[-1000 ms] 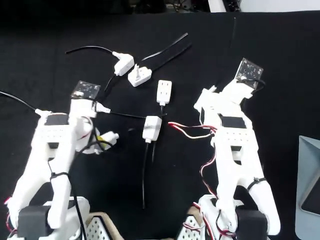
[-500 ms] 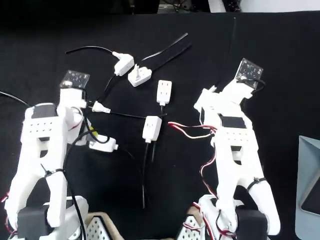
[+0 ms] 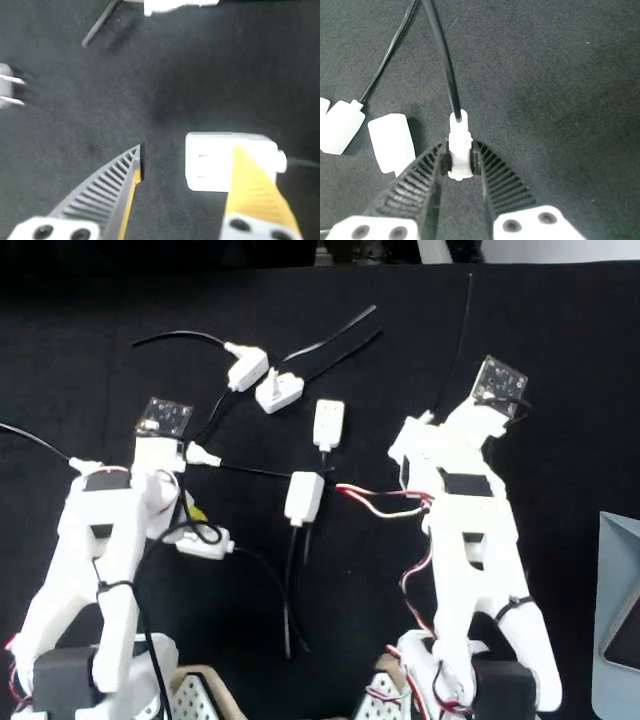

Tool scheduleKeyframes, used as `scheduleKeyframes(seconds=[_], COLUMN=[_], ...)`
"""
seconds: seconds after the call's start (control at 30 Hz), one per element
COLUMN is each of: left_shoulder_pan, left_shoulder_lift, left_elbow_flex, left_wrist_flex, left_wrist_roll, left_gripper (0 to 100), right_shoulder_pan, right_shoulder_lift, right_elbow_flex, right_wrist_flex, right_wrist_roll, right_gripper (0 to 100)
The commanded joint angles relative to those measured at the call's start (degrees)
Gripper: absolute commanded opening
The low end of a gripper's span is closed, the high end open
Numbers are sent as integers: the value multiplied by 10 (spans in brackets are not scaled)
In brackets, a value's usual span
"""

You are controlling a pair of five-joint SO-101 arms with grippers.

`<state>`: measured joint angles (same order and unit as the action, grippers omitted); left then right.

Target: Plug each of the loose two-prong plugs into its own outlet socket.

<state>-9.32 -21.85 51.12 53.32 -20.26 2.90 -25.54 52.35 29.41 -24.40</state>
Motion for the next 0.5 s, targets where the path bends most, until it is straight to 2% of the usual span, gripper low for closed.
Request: scheduleKeyframes(seconds=[0.0, 0.17, 0.37, 0.47], left_shoulder_pan=[11, 10, 12, 13], left_shoulder_lift=[13, 7, -55, -86], left_elbow_flex=[31, 45, -58, -111], left_wrist_flex=[-27, -13, 85, 119], left_wrist_roll=[-7, -8, -9, -55], left_gripper=[272, 272, 276, 284], right_shoulder_pan=[-10, -10, -10, -10], right_shoulder_lift=[-21, -21, -21, -21], right_elbow_flex=[-1, 0, 0, 0], right_wrist_flex=[-13, -13, -13, -13], right_wrist_roll=[-1, -1, -1, -1], right_gripper=[11, 11, 11, 11])
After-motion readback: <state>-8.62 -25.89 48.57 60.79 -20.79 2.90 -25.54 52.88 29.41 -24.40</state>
